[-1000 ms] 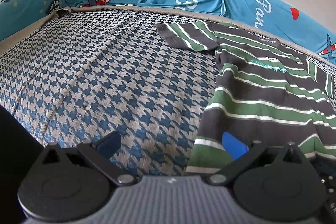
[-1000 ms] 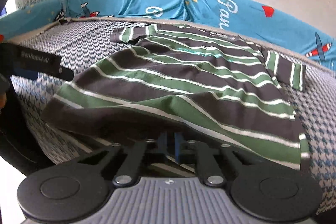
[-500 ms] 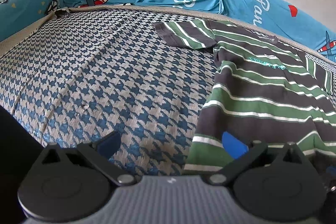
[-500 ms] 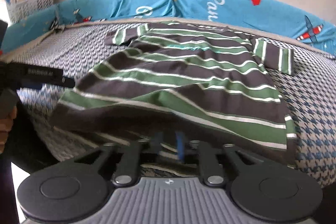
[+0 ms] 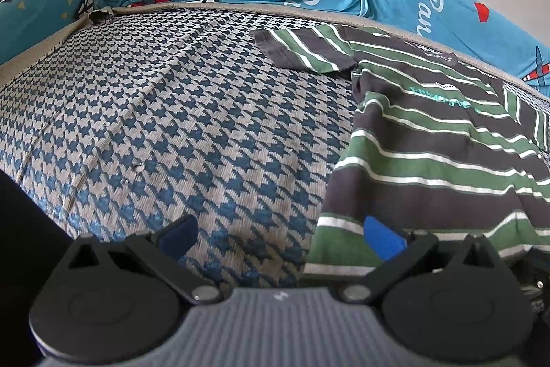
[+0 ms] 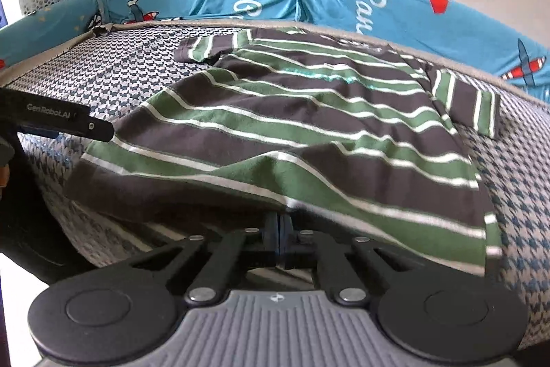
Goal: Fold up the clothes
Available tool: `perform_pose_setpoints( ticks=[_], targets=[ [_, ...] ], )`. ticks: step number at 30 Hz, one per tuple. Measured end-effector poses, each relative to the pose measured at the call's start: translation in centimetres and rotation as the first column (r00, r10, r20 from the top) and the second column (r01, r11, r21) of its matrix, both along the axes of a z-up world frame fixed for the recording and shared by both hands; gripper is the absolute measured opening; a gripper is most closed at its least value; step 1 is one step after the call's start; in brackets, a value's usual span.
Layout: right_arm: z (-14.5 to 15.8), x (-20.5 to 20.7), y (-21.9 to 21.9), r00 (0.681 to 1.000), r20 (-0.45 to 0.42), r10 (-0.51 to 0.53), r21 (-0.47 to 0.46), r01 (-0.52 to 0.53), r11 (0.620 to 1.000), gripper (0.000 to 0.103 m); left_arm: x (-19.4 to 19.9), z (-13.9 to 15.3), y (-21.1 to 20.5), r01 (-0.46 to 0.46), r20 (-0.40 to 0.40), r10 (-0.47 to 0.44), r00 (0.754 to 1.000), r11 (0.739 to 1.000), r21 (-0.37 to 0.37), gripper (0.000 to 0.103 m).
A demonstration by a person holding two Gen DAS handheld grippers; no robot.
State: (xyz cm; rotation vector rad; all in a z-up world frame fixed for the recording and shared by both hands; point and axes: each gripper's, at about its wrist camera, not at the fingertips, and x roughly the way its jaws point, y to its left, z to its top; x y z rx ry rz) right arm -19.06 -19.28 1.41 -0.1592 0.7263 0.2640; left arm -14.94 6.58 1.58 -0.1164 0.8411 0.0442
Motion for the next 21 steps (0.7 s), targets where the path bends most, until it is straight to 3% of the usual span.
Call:
perform_pose_setpoints(
  ticks=[8,11,13,16,21],
  targets=[
    [0.8,-1.6,-1.4,0.994,-0.107,-0.023,0.034,0.026,0.999,0.001,0.0,0.0,-0.2,0.009,-0.002,-0.009,1.0,1.0,0.006,0.103],
    [1.0,-2.1,-1.1,0.996,-0.084,-0.023,0.03,0.026,0.999,0.002,-0.1,0.0,-0.3,0.015,-0.003,-0.015,1.0,1.0,0.013,0.103],
    [1.3,-2.2,-1.5,0.998,-0.063,-0.026,0.059,0.03,0.998,0.016,-0.1,-0.1,-0.2,0.017,-0.003,-0.017,1.0,1.0,0.013,0.103],
    [1.5,-2.1,-1.6,0.998,-0.056,-0.03,0.097,0.036,0.995,0.029,-0.2,0.0,-0.3,0.019,-0.003,-0.019,1.0,1.0,0.015,0.103],
    [0.3,-0.9,-1.0,0.997,-0.062,-0.035,0.097,0.041,0.994,0.033,-0.2,-0.1,-0.5,0.029,-0.006,-0.028,1.0,0.999,0.022,0.103]
  ],
)
